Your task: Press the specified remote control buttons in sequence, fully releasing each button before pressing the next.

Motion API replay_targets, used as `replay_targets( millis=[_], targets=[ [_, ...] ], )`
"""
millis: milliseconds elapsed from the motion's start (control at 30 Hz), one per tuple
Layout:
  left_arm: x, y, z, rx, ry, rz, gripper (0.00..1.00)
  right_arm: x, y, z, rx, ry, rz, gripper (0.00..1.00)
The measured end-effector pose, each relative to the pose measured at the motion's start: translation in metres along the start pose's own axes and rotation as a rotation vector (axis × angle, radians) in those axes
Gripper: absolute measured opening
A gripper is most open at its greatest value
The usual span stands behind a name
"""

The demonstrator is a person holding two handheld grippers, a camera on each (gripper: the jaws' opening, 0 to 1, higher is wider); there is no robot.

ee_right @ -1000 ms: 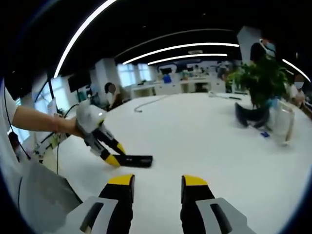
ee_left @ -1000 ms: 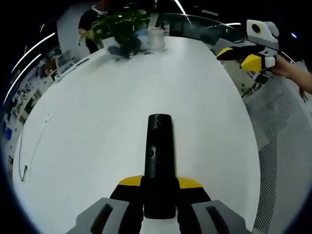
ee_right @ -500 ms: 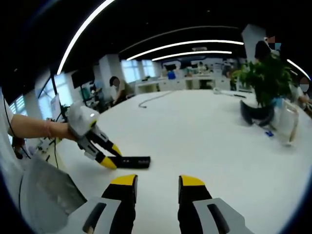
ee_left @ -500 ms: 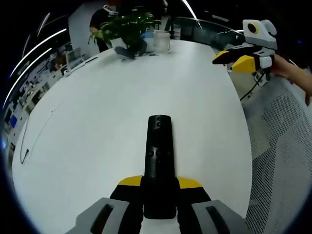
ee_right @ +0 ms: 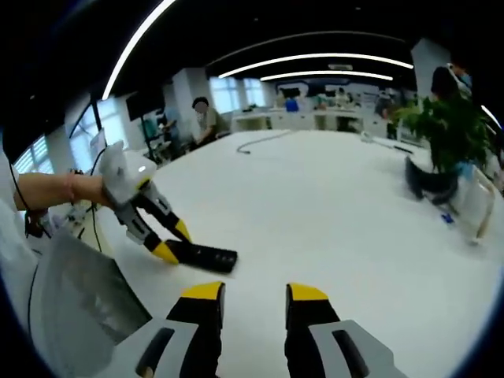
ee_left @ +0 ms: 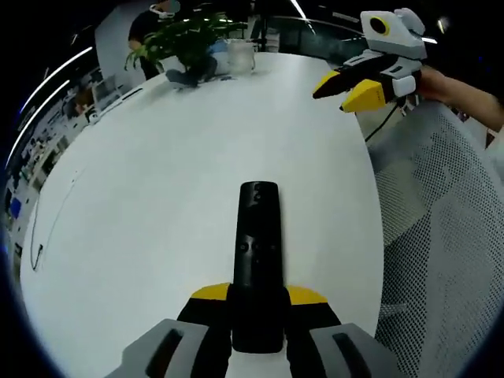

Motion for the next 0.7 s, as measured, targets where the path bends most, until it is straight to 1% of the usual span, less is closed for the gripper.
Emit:
replay_targets(
  millis=[67,100,133,267,367,533,700],
  targets=[
    [0.000,0.001,-0.004,0.026,0.000,0.002,0.24,-0.001,0.001,0.000,0.001,0.007,0.007,0.27],
    [0.001,0.001,-0.007,0.054,-0.008,0.007,0.24,-0.001,0.001,0.000,0.003,0.009,0.016,0.27],
    [0.000,0.001,-0.010,0.079,-0.040,0.011,0.24,-0.002,0.002,0.000,0.005,0.007,0.023,0.27],
    [-0.003,-0.001,-0.017,0.112,-0.080,-0.012,0.24,-0.004,0.006,0.004,0.024,-0.016,0.065,0.26],
    [-0.007,-0.002,-0.018,0.120,-0.095,-0.038,0.24,-0.005,0.008,0.007,0.039,-0.033,0.090,0.25],
    [-0.014,-0.006,-0.027,0.100,-0.078,-0.075,0.24,-0.006,0.011,0.008,0.055,-0.037,0.110,0.24],
    [-0.019,-0.007,-0.037,0.098,-0.072,-0.092,0.24,-0.007,0.013,0.010,0.066,-0.049,0.125,0.23]
  ],
)
Point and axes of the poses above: the point that each gripper's makers call its tool centre point, and the gripper's own axes: y roughly forward along the fingers, z roughly to its left, x roughly out of its top, the point moved 10 cm from there along -y, roughly backward along the fingers, and after that the axes turned 9 degrees about -z, right-handed, at the moved point
